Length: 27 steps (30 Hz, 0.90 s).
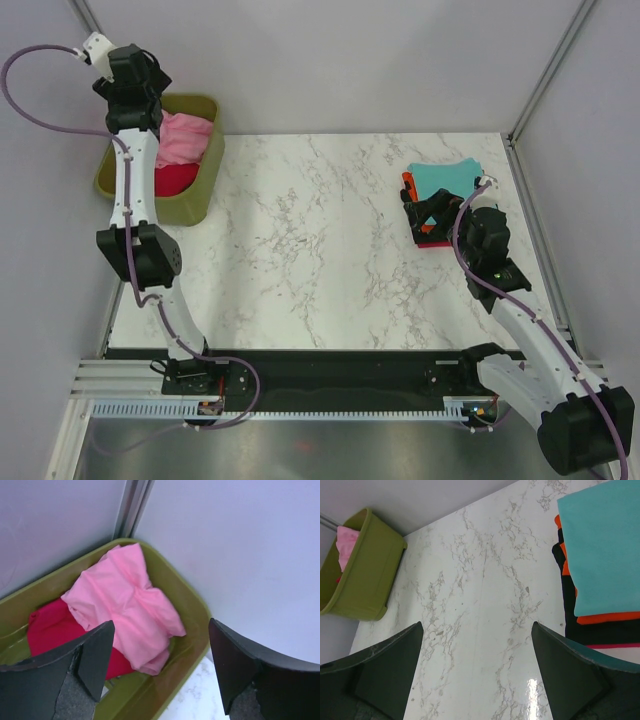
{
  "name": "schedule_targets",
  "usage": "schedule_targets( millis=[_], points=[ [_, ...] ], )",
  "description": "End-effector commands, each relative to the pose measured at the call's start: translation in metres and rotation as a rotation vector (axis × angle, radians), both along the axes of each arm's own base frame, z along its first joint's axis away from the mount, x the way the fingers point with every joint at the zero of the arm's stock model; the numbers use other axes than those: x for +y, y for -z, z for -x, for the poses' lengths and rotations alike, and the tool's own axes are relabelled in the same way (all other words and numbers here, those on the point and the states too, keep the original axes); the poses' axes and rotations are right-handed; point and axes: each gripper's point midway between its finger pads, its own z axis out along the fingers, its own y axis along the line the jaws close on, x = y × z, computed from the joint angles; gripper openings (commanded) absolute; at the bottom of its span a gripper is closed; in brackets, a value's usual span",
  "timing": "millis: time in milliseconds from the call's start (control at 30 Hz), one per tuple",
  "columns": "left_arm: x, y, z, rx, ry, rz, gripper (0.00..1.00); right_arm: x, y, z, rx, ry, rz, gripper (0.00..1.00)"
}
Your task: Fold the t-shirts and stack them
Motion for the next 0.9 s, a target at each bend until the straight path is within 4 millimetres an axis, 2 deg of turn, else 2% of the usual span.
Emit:
schedule_targets(
  millis=[0,67,100,167,200,233,333,367,533,567,633,667,700,733,767,800,867],
  points=[
    [0.021,0.076,-0.020,0.178,-0.066,-0.053,0.84,0.001,-0.011,-0.003,-0.036,-0.004,-0.010,0.98],
    [0.027,0.100,-0.029,0.221,-0.069,-0.070,0.87,0.002,-0.011,-0.003,-0.035,-0.008,-0.011,0.98],
    [0.032,0.132,-0.037,0.275,-0.070,-0.067,0.87,0.003,-0.011,-0.003,-0.034,-0.012,-0.013,0.98],
    [0.038,0.161,-0.044,0.317,-0.065,-0.052,0.89,0.004,-0.010,-0.002,-0.033,-0.017,-0.015,0.98],
    [0.045,0.179,-0.045,0.344,-0.057,-0.031,0.93,0.004,-0.010,-0.002,-0.034,-0.017,-0.014,0.98],
    [0.049,0.206,-0.047,0.386,-0.056,-0.010,0.98,0.004,-0.010,-0.002,-0.034,-0.015,-0.014,0.98],
    [0.065,0.253,-0.043,0.429,-0.067,0.113,1.00,0.003,-0.009,-0.002,-0.031,-0.012,-0.013,0.98],
    [0.073,0.259,-0.042,0.429,-0.068,0.135,1.00,0.003,-0.009,-0.002,-0.031,-0.014,-0.013,0.98],
    [0.072,0.304,-0.046,0.490,-0.046,0.166,0.98,0.003,-0.012,0.000,-0.037,-0.016,-0.020,0.98],
    [0.071,0.318,-0.047,0.500,-0.046,0.188,0.96,0.004,-0.012,0.000,-0.037,-0.017,-0.020,0.98],
    [0.065,0.330,-0.049,0.505,-0.029,0.224,0.87,0.003,-0.012,0.000,-0.037,-0.016,-0.019,0.98],
    [0.063,0.337,-0.048,0.514,-0.023,0.231,0.77,0.003,-0.012,-0.001,-0.037,-0.014,-0.019,0.98],
    [0.063,0.336,-0.048,0.512,-0.020,0.232,0.64,0.003,-0.012,-0.001,-0.038,-0.013,-0.017,0.98],
    [0.063,0.335,-0.048,0.512,-0.022,0.232,0.42,0.003,-0.011,-0.001,-0.036,-0.013,-0.018,0.98],
    [0.064,0.321,-0.048,0.495,-0.023,0.222,0.30,0.002,-0.012,-0.001,-0.038,-0.012,-0.017,0.98],
    [0.065,0.309,-0.047,0.479,-0.032,0.213,0.13,0.003,-0.013,0.000,-0.039,-0.014,-0.019,0.98],
    [0.065,0.292,-0.042,0.462,-0.042,0.203,0.04,0.003,-0.014,0.000,-0.040,-0.013,-0.020,0.98]
  ],
)
